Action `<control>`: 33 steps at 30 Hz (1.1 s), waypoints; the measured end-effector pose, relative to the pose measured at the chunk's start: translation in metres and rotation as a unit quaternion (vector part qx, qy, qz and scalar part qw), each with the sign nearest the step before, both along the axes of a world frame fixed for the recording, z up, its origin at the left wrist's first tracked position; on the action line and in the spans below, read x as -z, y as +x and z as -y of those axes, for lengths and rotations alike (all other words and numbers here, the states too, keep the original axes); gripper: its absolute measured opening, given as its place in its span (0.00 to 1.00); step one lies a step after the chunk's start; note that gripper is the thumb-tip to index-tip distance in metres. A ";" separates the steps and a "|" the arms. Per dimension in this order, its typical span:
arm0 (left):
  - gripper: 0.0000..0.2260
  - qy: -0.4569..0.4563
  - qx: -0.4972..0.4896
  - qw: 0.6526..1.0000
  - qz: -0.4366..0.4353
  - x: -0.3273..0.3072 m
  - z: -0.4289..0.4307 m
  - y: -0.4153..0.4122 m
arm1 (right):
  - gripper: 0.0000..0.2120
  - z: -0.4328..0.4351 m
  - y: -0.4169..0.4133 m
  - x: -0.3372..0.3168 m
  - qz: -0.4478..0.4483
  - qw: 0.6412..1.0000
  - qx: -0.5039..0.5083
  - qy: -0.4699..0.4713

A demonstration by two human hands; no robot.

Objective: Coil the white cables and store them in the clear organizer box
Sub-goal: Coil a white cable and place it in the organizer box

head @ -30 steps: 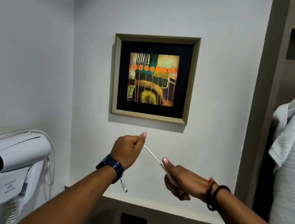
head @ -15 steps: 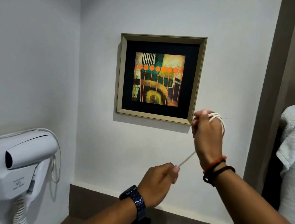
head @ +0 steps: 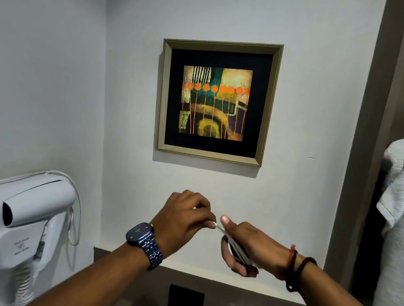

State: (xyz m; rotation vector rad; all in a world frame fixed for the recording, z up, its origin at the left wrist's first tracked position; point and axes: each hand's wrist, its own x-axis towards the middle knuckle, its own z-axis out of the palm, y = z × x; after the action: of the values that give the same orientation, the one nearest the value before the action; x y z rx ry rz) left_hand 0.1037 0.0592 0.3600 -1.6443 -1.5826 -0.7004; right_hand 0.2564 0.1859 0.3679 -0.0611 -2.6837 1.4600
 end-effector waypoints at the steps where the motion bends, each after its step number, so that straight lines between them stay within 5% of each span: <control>1: 0.08 0.012 0.002 1.000 0.019 0.002 -0.002 0.001 | 0.36 0.003 0.000 -0.001 -0.002 1.000 -0.019 -0.023; 4: 0.08 0.040 0.064 0.984 0.162 0.002 -0.007 0.008 | 0.34 0.006 0.000 -0.006 -0.018 0.991 -0.066 -0.117; 8: 0.05 0.034 0.181 0.896 0.403 0.004 -0.012 0.025 | 0.30 0.005 -0.002 -0.010 -0.017 0.959 -0.117 -0.256; 13: 0.16 0.088 0.223 0.797 0.555 0.009 -0.022 0.047 | 0.30 0.001 -0.004 -0.008 -0.025 0.919 -0.160 -0.359; 19: 0.08 0.080 0.246 0.750 0.609 0.016 -0.028 0.055 | 0.30 -0.005 0.002 -0.006 -0.027 0.895 -0.182 -0.406; 27: 0.13 0.095 0.200 0.814 0.537 0.012 -0.032 0.062 | 0.29 -0.003 0.007 -0.001 0.011 0.886 -0.195 -0.420; 33: 0.07 0.049 0.267 0.726 0.632 0.019 -0.032 0.059 | 0.29 -0.008 0.010 -0.003 0.000 0.878 -0.192 -0.438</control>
State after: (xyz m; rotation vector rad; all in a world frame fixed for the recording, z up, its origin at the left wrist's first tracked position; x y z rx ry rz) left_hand 0.1626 0.0915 0.3406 -1.5436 -1.7425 -2.5739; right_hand 0.2666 0.1940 0.3706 0.4326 -1.8524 2.6570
